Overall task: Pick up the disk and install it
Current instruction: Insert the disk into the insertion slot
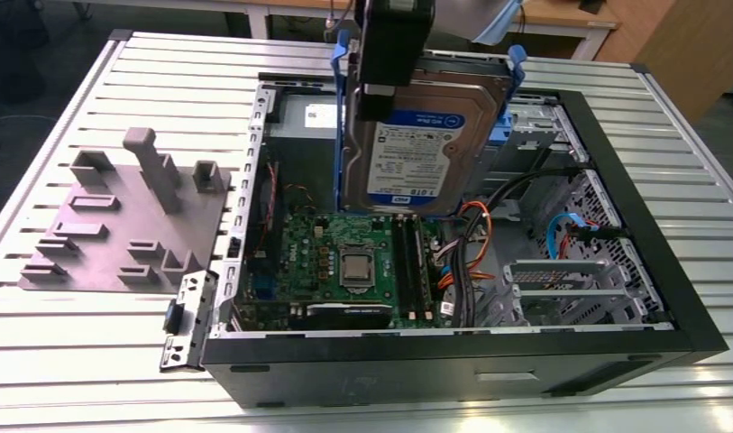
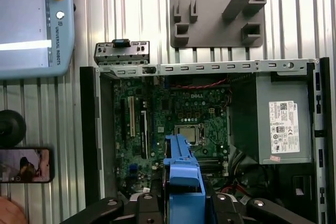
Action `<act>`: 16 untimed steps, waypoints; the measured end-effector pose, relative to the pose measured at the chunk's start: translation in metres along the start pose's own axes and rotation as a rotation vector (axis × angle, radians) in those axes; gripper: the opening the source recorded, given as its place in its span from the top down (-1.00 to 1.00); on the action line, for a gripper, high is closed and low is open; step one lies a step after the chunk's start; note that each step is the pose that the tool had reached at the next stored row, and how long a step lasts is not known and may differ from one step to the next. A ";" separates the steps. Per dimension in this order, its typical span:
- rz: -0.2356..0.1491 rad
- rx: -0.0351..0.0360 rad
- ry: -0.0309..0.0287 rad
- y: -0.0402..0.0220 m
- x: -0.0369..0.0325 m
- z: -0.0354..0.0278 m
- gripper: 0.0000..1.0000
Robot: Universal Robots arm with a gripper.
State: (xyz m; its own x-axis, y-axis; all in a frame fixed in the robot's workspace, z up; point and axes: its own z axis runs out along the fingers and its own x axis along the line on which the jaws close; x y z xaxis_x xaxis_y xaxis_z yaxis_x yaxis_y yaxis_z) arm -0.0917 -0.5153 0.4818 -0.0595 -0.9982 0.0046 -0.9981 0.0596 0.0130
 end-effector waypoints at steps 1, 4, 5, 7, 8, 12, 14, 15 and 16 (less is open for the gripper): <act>0.000 0.0000 0.0000 -0.0014 -0.0001 0.0000 0.27; 0.000 0.0001 0.0000 -0.0062 -0.0003 0.0000 0.27; 0.000 0.0000 0.0000 -0.0072 -0.0003 0.0000 0.27; 0.000 0.0000 0.0000 -0.0086 -0.0004 0.0000 0.27; 0.000 0.0000 0.0001 -0.0088 -0.0005 -0.0001 0.27; 0.000 0.0000 0.0001 -0.0090 -0.0002 -0.0001 0.27; 0.000 0.0000 0.0001 -0.0090 0.0002 -0.0001 0.27; 0.000 0.0000 0.0000 -0.0090 0.0003 0.0000 0.27; 0.000 0.0000 0.0000 -0.0090 0.0005 0.0000 0.27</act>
State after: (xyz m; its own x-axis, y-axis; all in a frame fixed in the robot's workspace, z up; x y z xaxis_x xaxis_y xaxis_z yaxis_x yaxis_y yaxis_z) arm -0.0827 -0.5164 0.4818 -0.0596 -0.9982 0.0046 -0.9981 0.0596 0.0130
